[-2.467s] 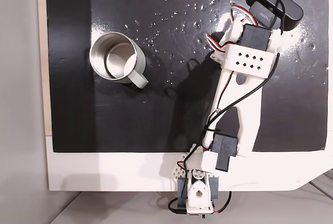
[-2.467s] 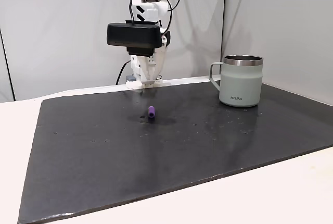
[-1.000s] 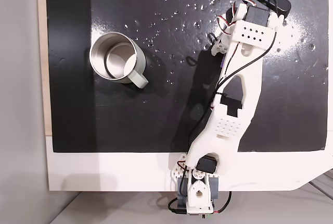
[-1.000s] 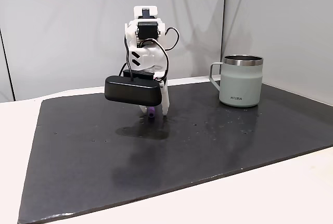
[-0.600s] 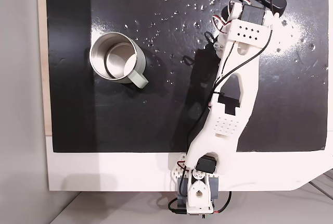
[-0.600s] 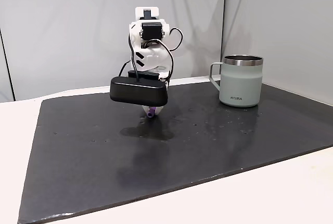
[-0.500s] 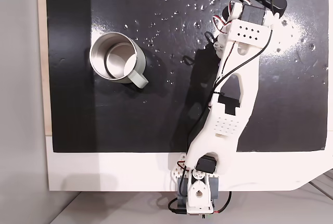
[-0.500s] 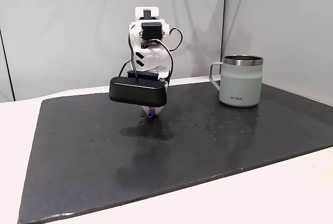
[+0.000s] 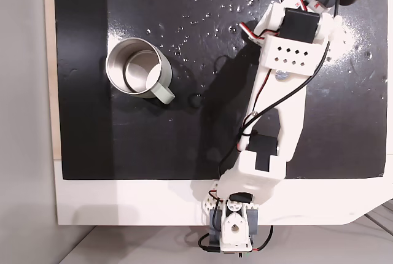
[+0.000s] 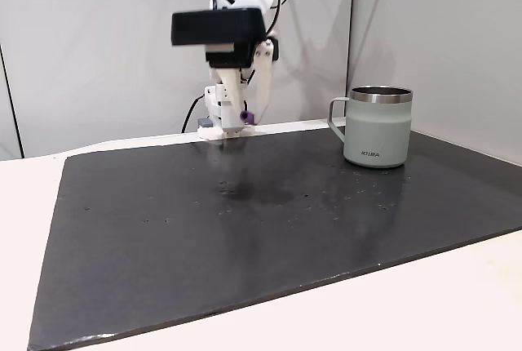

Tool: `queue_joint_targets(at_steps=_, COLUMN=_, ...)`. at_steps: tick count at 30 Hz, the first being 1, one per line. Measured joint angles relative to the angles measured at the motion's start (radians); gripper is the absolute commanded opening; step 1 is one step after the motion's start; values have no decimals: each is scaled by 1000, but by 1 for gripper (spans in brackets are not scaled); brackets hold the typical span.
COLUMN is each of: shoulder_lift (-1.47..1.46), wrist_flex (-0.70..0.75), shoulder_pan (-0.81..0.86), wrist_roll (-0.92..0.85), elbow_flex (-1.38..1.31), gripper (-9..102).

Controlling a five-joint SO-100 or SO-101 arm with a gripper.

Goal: Grasp a pengrip and put it in the cup.

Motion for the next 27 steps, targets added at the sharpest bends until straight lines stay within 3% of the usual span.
queue_joint_targets(at_steps=6, shoulder_lift=110, wrist_flex=0, shoulder_pan=-137, wrist_roll=147, elbow_flex=-101, gripper=0)
queue_joint_targets(at_steps=19, shoulder_lift=147, wrist_flex=9, shoulder_pan=-499, wrist_roll=693, elbow_flex=-104, gripper=0)
queue_joint_targets(at_steps=27, shoulder_lift=141, wrist_flex=9, shoulder_pan=-664, wrist_roll=824, elbow_flex=-104, gripper=0)
